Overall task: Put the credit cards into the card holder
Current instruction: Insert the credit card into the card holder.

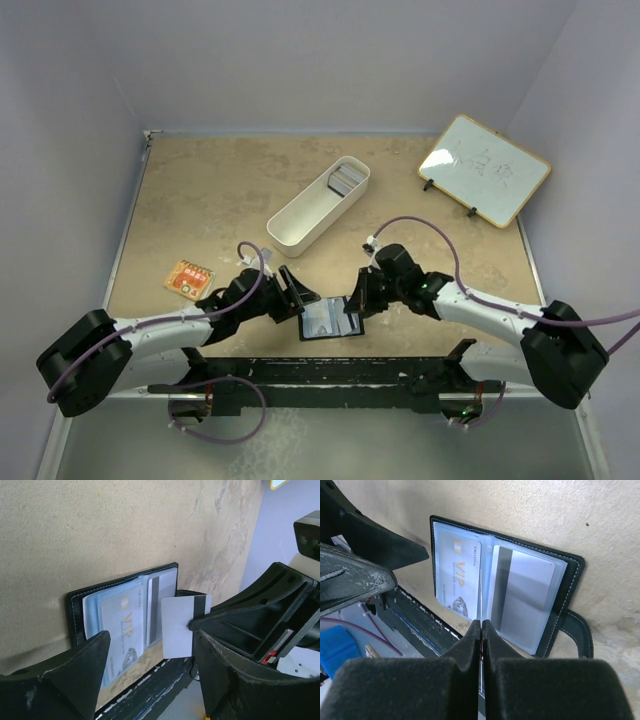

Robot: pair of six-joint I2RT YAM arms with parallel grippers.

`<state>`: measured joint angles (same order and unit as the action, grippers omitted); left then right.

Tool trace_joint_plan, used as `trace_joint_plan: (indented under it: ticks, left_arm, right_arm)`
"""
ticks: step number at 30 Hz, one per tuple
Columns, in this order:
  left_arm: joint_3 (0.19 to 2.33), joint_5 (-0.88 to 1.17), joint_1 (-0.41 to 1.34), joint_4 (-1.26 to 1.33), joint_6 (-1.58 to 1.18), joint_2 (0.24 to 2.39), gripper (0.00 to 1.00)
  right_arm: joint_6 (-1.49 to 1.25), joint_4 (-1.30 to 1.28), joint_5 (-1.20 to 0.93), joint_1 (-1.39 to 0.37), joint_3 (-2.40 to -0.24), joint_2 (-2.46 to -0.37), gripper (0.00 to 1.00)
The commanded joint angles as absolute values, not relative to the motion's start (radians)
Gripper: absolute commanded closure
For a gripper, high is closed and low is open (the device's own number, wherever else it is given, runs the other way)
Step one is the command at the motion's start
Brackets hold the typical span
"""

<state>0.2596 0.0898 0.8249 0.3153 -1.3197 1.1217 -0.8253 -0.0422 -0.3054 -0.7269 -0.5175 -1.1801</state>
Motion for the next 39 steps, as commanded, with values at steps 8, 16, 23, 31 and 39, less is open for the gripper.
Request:
trace_joint_plan:
  ticks: [8, 16, 23, 31, 39]
  left_arm:
    - [0.245, 0.089, 0.819, 0.406, -1.333, 1.157, 0.34]
    - [0.256, 0.102, 0.818, 0.409, -1.317, 1.197, 0.34]
    - [0.265, 0.107, 0.819, 0.421, -1.310, 1.212, 0.34]
    - [0.262, 0.129, 0.817, 0.487, -1.341, 1.209, 0.34]
    - [0.279, 0.156, 0.819, 0.528, -1.371, 1.200, 0.34]
  right_arm:
    - [-0.871, 0.104, -0.326, -0.753, -0.544, -1.241, 1.00]
    - [-0.880, 0.154, -0.328, -0.755, -0.513, -1.286, 1.00]
    - [-0.866, 0.162, -0.320, -0.755, -0.494, -1.346, 1.00]
    - [-0.862, 0.164, -0.307, -0.755, -0.466, -1.352, 1.00]
    - [-0.864, 0.177, -0.306, -0.756, -0.453, -1.353, 1.00]
